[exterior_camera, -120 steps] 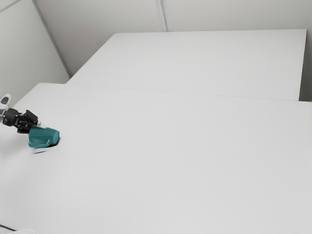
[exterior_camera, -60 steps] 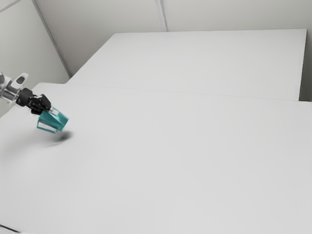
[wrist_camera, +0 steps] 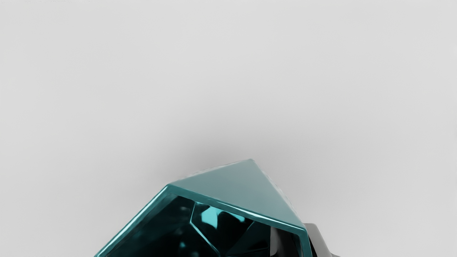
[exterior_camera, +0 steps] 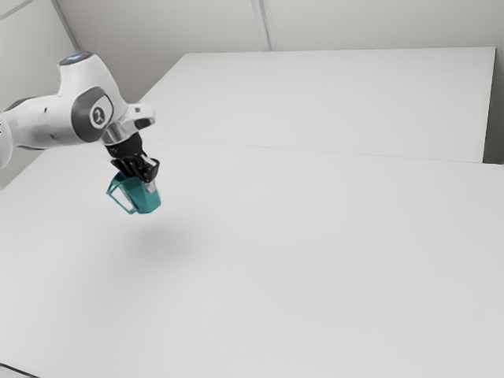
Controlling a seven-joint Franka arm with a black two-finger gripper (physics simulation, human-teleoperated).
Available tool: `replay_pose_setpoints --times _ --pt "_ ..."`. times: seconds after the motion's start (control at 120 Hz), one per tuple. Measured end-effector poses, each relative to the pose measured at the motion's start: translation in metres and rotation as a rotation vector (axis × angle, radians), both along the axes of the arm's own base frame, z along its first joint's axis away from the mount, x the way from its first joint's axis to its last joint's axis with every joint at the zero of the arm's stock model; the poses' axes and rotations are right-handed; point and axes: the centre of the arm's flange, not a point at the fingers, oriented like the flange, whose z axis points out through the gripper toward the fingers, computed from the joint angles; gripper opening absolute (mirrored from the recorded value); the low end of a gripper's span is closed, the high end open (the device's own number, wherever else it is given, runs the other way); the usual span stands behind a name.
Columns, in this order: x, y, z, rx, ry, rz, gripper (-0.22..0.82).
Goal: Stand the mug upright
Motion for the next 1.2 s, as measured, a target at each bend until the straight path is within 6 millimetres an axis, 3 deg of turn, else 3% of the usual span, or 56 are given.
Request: replay_pose_setpoints --times 0.3,0.45,0.542,0.65,0.742,0.925,0.975,1.025,1.15,1.2 --pt "-0.011 -0.121 -0.029 0.041 -0.082 0.073 -0.15" --pt "-0.019 -0.169 -0.056 0.03 -0.073 0.114 -0.15" --pt "-0.026 -0.187 -0.066 0.028 -0.068 0.149 -0.15" --pt "-0.032 -0.186 -0.075 0.034 -0.059 0.216 -0.15" --pt "-0.033 -0.172 -0.088 0.039 -0.039 0.297 -0.15" --pt "-0.026 -0.088 -0.104 0.043 -0.013 0.559 -0.15" --pt "-0.026 -0.074 -0.108 0.043 -0.007 0.609 -0.15" --pt "-0.025 -0.076 -0.109 0.042 -0.006 0.629 -0.16" --pt "-0.026 -0.106 -0.113 0.042 -0.003 0.627 -0.18" --pt "-0.026 -0.11 -0.114 0.042 0.001 0.636 -0.09"
